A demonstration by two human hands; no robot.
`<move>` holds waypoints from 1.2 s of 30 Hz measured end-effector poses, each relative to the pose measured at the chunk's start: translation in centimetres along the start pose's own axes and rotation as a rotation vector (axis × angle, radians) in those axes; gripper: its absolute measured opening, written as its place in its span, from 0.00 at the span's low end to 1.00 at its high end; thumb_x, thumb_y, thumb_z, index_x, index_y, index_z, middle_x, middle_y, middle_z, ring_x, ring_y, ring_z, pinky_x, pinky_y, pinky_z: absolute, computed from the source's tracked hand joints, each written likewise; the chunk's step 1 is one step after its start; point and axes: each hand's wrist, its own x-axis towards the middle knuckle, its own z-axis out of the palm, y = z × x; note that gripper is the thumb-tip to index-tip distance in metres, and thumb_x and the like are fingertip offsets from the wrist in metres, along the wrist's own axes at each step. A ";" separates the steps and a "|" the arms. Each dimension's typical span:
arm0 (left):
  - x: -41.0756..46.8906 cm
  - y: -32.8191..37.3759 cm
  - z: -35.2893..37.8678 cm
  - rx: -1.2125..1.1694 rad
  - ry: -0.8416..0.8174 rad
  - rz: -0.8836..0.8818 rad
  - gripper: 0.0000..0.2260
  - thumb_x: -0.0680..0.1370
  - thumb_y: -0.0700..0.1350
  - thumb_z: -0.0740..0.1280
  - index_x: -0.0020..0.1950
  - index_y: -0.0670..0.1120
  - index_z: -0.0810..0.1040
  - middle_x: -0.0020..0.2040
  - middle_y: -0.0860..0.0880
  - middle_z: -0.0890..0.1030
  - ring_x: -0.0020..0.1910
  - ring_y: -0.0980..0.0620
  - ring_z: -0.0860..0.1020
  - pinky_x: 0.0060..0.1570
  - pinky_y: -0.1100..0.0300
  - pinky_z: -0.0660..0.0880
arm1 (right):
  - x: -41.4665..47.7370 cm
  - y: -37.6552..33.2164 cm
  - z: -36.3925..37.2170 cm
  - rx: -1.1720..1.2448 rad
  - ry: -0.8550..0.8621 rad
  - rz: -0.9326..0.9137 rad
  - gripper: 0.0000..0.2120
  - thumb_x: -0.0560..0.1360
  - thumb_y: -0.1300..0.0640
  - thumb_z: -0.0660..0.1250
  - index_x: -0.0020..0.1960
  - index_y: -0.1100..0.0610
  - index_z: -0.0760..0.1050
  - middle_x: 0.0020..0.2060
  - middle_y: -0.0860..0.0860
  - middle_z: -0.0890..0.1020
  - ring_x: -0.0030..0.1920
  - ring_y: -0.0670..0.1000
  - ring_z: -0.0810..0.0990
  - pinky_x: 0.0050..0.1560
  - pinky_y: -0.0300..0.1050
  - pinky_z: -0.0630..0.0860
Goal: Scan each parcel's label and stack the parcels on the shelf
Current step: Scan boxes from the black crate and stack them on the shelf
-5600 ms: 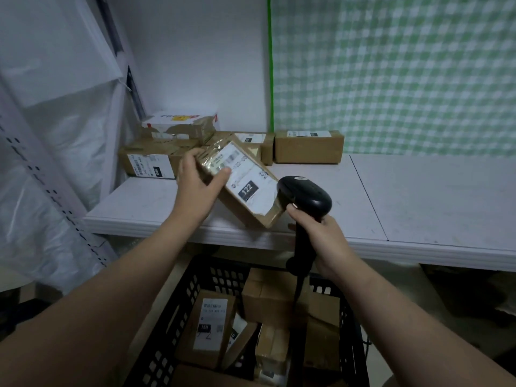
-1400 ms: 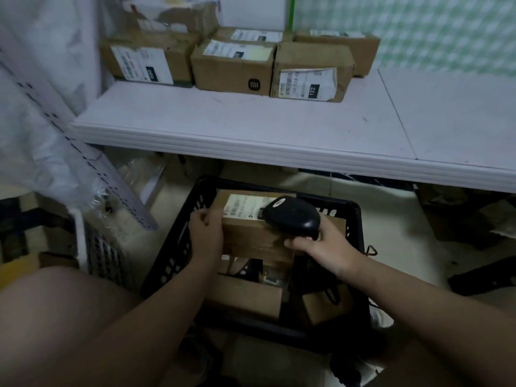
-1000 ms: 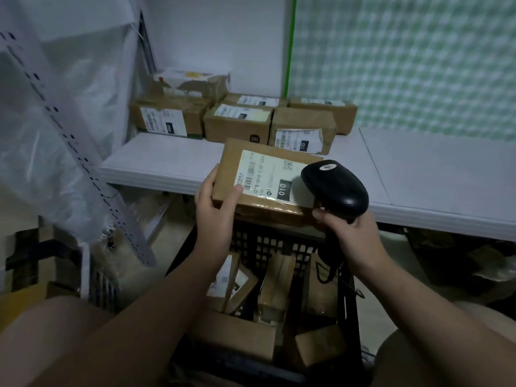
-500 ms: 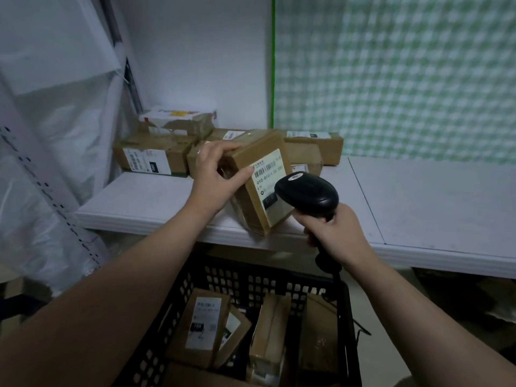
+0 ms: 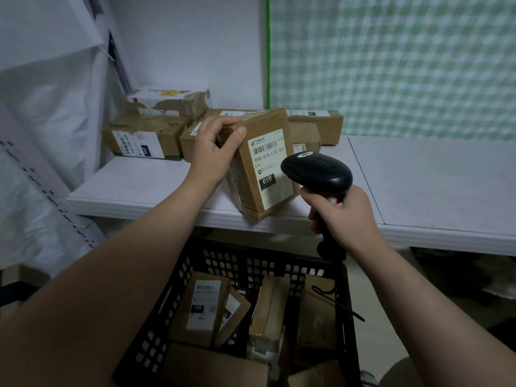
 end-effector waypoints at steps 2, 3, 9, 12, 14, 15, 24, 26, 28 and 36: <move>0.0 -0.1 0.1 -0.002 0.008 0.002 0.15 0.73 0.55 0.65 0.55 0.49 0.78 0.51 0.57 0.72 0.51 0.70 0.71 0.55 0.71 0.68 | -0.2 0.1 -0.1 0.018 0.010 -0.013 0.11 0.73 0.57 0.72 0.35 0.61 0.76 0.27 0.56 0.78 0.25 0.50 0.77 0.28 0.39 0.74; 0.0 -0.1 0.1 -0.002 0.009 0.000 0.14 0.74 0.54 0.66 0.55 0.48 0.78 0.51 0.57 0.72 0.51 0.70 0.71 0.54 0.72 0.68 | -0.2 0.1 -0.2 0.024 0.011 -0.019 0.10 0.73 0.57 0.72 0.35 0.60 0.77 0.27 0.56 0.78 0.26 0.50 0.78 0.29 0.40 0.75; -0.1 0.2 0.2 0.000 0.010 -0.020 0.10 0.76 0.48 0.67 0.56 0.46 0.78 0.51 0.59 0.71 0.51 0.67 0.71 0.53 0.73 0.68 | -0.6 0.3 -0.5 0.015 -0.010 -0.042 0.09 0.74 0.58 0.71 0.37 0.59 0.78 0.28 0.58 0.78 0.26 0.49 0.78 0.29 0.39 0.75; 0.0 0.1 0.1 0.000 0.007 -0.034 0.14 0.74 0.53 0.66 0.56 0.47 0.79 0.52 0.59 0.71 0.52 0.64 0.72 0.57 0.65 0.71 | -0.7 0.4 -0.6 -0.002 -0.019 -0.046 0.08 0.74 0.58 0.71 0.37 0.59 0.77 0.28 0.57 0.78 0.26 0.48 0.79 0.29 0.40 0.75; 0.0 0.1 0.1 -0.010 0.007 -0.049 0.16 0.73 0.55 0.66 0.56 0.48 0.79 0.52 0.59 0.71 0.53 0.61 0.72 0.58 0.60 0.72 | -0.8 0.5 -0.6 -0.001 -0.016 -0.041 0.08 0.74 0.57 0.71 0.37 0.59 0.78 0.28 0.56 0.78 0.27 0.48 0.79 0.29 0.41 0.76; 0.0 0.1 0.1 -0.011 0.010 -0.052 0.16 0.73 0.56 0.66 0.56 0.49 0.79 0.52 0.59 0.71 0.53 0.61 0.72 0.58 0.59 0.72 | -0.8 0.5 -0.6 0.008 -0.015 -0.039 0.08 0.74 0.57 0.71 0.38 0.59 0.78 0.28 0.56 0.78 0.27 0.49 0.79 0.29 0.41 0.76; 0.2 0.4 0.0 -0.030 0.036 -0.104 0.06 0.78 0.45 0.67 0.55 0.49 0.78 0.53 0.54 0.72 0.49 0.67 0.71 0.55 0.67 0.70 | -1.3 0.4 -0.9 0.085 0.004 -0.022 0.09 0.74 0.59 0.72 0.35 0.57 0.77 0.25 0.55 0.76 0.26 0.52 0.77 0.32 0.50 0.78; 0.2 0.5 0.0 -0.025 0.038 -0.105 0.06 0.78 0.45 0.67 0.55 0.49 0.78 0.53 0.53 0.72 0.49 0.67 0.71 0.54 0.68 0.70 | -1.4 0.4 -1.1 0.084 -0.020 -0.021 0.09 0.74 0.59 0.71 0.36 0.58 0.77 0.26 0.56 0.77 0.26 0.53 0.78 0.32 0.49 0.78; 0.1 0.6 0.0 -0.026 0.023 -0.101 0.07 0.78 0.45 0.67 0.56 0.49 0.77 0.53 0.56 0.71 0.50 0.68 0.71 0.54 0.68 0.70 | -1.4 0.5 -1.2 0.080 -0.042 -0.021 0.08 0.74 0.59 0.71 0.38 0.60 0.77 0.28 0.58 0.77 0.27 0.53 0.78 0.32 0.48 0.78; -0.9 1.9 0.2 -0.215 0.092 -0.177 0.05 0.78 0.42 0.67 0.53 0.48 0.78 0.50 0.52 0.75 0.47 0.63 0.75 0.46 0.66 0.74 | 0.2 1.4 -0.2 0.125 -0.106 0.059 0.28 0.66 0.49 0.77 0.63 0.53 0.75 0.54 0.50 0.81 0.53 0.40 0.80 0.49 0.32 0.74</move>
